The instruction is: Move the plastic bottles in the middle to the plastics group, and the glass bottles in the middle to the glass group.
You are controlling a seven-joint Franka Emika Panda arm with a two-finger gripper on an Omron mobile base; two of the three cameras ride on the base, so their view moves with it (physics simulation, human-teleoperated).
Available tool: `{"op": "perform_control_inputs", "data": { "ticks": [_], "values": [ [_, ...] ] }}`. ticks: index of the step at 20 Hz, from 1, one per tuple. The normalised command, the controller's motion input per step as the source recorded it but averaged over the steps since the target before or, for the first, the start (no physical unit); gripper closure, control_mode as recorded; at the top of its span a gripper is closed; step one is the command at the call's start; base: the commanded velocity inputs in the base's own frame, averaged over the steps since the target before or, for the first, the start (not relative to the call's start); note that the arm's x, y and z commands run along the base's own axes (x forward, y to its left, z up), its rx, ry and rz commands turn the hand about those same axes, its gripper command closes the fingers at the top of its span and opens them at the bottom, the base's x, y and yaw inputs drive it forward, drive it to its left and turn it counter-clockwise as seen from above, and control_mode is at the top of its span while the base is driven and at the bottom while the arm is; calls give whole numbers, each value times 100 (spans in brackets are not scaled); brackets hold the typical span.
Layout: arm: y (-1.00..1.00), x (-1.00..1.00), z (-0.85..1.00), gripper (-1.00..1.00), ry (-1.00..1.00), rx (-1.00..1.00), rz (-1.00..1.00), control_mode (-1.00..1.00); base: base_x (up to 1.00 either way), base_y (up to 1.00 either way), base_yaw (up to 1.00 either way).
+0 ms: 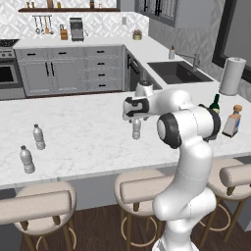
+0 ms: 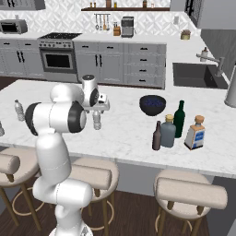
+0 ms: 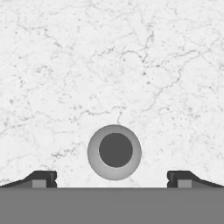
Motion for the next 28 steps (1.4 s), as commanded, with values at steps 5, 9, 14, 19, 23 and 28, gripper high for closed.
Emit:
{"op": "perform_control_inputs", "data": {
  "ticks": [5,9,14,19,23,28],
  "values": [
    [7,10,-7,-100,0,-1,0,-100,0,0,0],
    [4,7,-8,-100,0,-1,0,-100,0,0,0],
    [0,13,-11,-100,0,-3,0,-100,0,0,0],
    [0,9,-5,-100,0,-3,0,-100,0,0,0],
    [0,3,-6,-100,-1,-1,0,-100,0,0,0],
    [0,0,-16,100,0,-1,0,-100,0,0,0]
  ]
}}
